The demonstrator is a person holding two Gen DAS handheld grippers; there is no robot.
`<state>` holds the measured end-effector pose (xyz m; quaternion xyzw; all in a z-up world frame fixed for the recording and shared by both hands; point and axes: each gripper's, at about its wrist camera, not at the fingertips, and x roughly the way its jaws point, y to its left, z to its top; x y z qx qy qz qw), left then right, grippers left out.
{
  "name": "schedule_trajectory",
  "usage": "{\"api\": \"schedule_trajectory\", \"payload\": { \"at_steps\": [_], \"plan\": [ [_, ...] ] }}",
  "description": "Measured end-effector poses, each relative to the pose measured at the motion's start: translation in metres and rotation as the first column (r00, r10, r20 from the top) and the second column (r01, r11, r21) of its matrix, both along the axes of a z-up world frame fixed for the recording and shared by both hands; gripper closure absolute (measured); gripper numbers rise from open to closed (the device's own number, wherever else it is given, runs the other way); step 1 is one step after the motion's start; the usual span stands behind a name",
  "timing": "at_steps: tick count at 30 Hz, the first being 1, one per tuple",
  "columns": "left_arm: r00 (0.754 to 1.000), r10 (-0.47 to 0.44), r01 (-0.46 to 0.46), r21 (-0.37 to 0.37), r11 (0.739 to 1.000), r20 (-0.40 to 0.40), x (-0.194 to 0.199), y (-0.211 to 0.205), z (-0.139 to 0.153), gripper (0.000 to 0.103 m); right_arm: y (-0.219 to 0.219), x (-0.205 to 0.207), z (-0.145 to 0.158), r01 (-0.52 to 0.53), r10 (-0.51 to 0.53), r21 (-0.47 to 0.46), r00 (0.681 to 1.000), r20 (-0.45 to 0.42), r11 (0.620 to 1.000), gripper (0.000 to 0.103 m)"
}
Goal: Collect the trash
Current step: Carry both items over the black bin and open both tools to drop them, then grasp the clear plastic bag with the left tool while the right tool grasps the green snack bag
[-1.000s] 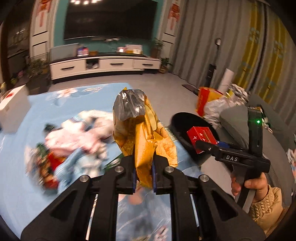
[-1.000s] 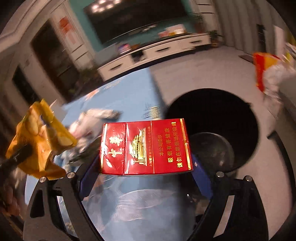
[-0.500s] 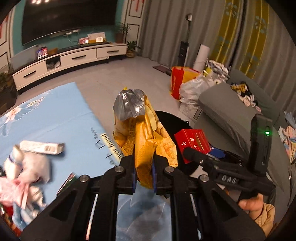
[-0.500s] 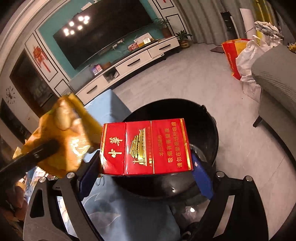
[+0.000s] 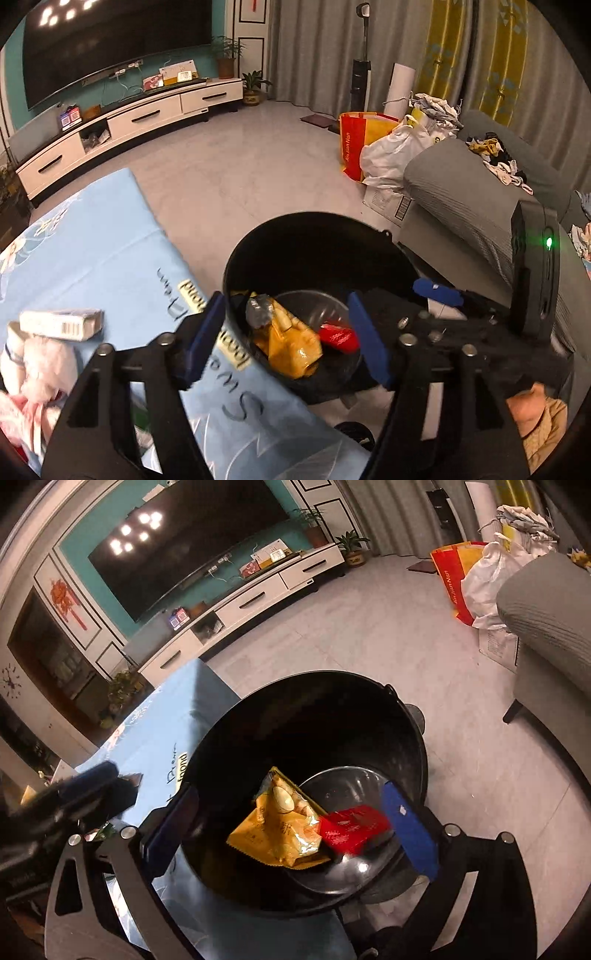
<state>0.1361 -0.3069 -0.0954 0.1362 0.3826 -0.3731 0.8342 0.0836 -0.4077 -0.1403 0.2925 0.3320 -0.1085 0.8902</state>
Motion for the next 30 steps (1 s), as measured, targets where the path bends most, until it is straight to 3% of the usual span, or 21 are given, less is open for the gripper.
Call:
{"api": "schedule_trajectory", "payload": {
  "at_steps": [4, 10, 15, 22, 27, 30],
  "plan": [
    [0.998, 0.044, -0.045, -0.019, 0.999, -0.033, -0.019, 0.034, 0.001, 0.018, 0.01, -0.01, 0.006, -0.035, 0.035, 0.017, 0.999, 0.008, 0.999, 0.006],
    [0.988, 0.134, -0.136, -0.034, 0.99, -0.074, -0.059, 0.11, 0.001, 0.016, 0.053, -0.017, 0.012, -0.156, 0.156, 0.017, 0.987, -0.029, 0.988, 0.006],
    [0.965, 0.25, -0.256, -0.069, 0.964, -0.083, -0.086, 0.187, 0.011, 0.016, 0.104, -0.015, 0.022, -0.272, 0.271, -0.015, 0.962, -0.044, 0.962, 0.006],
    [0.89, 0.453, -0.454, -0.164, 0.876, -0.045, -0.118, 0.295, 0.031, 0.016, 0.169, -0.007, 0.04, -0.398, 0.393, -0.062, 0.917, -0.07, 0.915, 0.006],
    [0.787, 0.617, -0.611, -0.165, 0.774, -0.02, -0.124, 0.354, 0.025, 0.016, 0.209, 0.0, 0.043, -0.472, 0.463, -0.107, 0.881, -0.101, 0.875, 0.006],
    [0.746, 0.666, -0.66, -0.16, 0.734, -0.026, -0.122, 0.373, 0.017, 0.016, 0.227, 0.007, 0.041, -0.5, 0.488, -0.102, 0.865, -0.12, 0.86, 0.006]
  ]
}}
